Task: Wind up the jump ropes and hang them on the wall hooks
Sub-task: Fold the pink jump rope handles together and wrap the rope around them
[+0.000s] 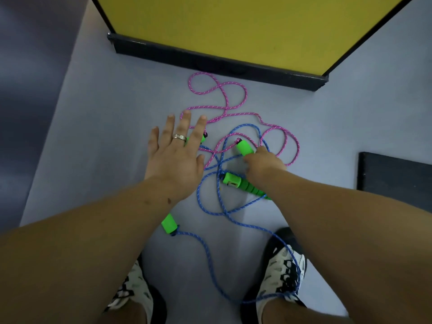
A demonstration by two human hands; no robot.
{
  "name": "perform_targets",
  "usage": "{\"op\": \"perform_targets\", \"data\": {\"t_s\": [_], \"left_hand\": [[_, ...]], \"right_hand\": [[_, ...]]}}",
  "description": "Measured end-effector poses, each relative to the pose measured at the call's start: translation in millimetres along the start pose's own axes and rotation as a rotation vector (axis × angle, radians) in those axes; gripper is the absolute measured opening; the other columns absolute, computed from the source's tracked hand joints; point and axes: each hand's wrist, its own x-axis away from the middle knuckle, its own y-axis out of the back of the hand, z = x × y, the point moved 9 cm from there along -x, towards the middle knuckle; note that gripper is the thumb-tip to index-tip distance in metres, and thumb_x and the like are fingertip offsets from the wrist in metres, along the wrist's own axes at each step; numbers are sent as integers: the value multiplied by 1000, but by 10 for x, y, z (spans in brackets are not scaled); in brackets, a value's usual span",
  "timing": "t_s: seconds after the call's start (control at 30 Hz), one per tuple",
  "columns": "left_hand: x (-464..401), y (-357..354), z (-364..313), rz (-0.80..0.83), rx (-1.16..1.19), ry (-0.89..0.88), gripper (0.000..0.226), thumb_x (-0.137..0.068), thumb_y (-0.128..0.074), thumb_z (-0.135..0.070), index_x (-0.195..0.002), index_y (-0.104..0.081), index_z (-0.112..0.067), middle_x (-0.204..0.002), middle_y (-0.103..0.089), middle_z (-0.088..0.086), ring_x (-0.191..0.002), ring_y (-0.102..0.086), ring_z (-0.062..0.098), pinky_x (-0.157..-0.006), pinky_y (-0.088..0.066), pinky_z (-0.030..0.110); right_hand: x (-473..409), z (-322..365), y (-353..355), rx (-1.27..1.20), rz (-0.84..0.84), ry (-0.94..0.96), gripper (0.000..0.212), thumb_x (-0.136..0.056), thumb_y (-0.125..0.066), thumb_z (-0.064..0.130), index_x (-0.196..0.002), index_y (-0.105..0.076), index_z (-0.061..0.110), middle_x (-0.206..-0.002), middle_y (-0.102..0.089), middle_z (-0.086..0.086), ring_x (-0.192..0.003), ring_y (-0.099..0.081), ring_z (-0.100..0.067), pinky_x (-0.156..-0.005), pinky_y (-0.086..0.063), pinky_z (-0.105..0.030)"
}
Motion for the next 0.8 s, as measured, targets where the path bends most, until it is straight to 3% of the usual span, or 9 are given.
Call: {"op": "perform_targets", "data": {"t_s": [0.1, 0.23, 0.33, 0.43, 0.5, 0.57, 0.67, 0.7, 0.8], "left_hand": [[-30, 171, -70, 3, 51, 4, 81, -97, -44, -43, -159, 9, -33, -170, -2, 3, -156, -2, 32, -124, -9, 56], [-95, 613, -162, -35, 132, 22, 81, -96, -48, -43, -160, -1, -28, -169, -12, 4, -155, -10, 32, -123, -14, 52], [-139, 991, -235, -41, 239, 1, 77, -96, -48, -45, -160, -11, -22, -165, -27, 6, -151, -23, 30, -122, -22, 48], [-84, 1375, -365, 8, 456, -35, 77, -93, -48, -54, -158, -25, -21, -152, -46, 11, -141, -41, 30, -115, -35, 43], [49, 1648, -429, 25, 607, -38, 69, -89, -48, -59, -150, -38, -28, -141, -58, 7, -130, -53, 28, -107, -42, 40], [195, 1925, -456, -13, 741, -23, 46, -90, -55, -56, -130, -52, -33, -118, -67, -1, -110, -62, 23, -95, -49, 37], [390, 2321, -511, -72, 898, -23, 31, -87, -57, -54, -105, -56, -30, -91, -65, -5, -88, -61, 17, -81, -50, 36], [436, 2432, -531, -83, 933, -32, 28, -88, -58, -51, -100, -56, -26, -86, -63, -3, -83, -60, 17, -76, -49, 36], [539, 2701, -534, -97, 1020, -25, 19, -95, -62, -36, -96, -57, -18, -81, -65, 3, -78, -62, 18, -72, -49, 36]], "right_hand": [[230, 41, 239, -206, -115, -9, 43, -87, -52, -1, -125, -48, 19, -120, -50, -11, -92, -57, -34, -70, -48, -40], [646, 152, 670, -567, -223, -22, 46, -82, -55, -1, -121, -37, 15, -106, -56, -10, -82, -57, -30, -57, -37, -32], [1007, 310, 985, -754, -224, 34, 55, -79, -65, 6, -125, -39, 19, -107, -58, -10, -89, -59, -30, -66, -47, -37], [1470, 539, 1366, -965, -212, 186, 51, -69, -75, 19, -115, -53, 22, -99, -67, -6, -91, -65, -27, -80, -57, -48], [1793, 676, 1639, -1036, -223, 328, 37, -67, -72, 18, -103, -64, 21, -87, -72, -3, -81, -68, -17, -76, -60, -44], [2134, 761, 1859, -1125, -216, 420, 23, -76, -66, 4, -93, -69, 18, -78, -72, -2, -71, -67, -12, -64, -58, -33], [2527, 778, 2025, -1183, -183, 447, 24, -73, -64, 4, -93, -71, 16, -87, -73, -16, -86, -72, -34, -79, -61, -54], [2619, 759, 2063, -1225, -160, 449, 23, -73, -64, 2, -92, -70, 13, -87, -72, -21, -84, -72, -35, -80, -60, -55], [2826, 528, 2232, -1390, -230, 371, 16, -81, -62, -4, -87, -70, 9, -76, -71, -13, -66, -66, -20, -65, -60, -35]]}}
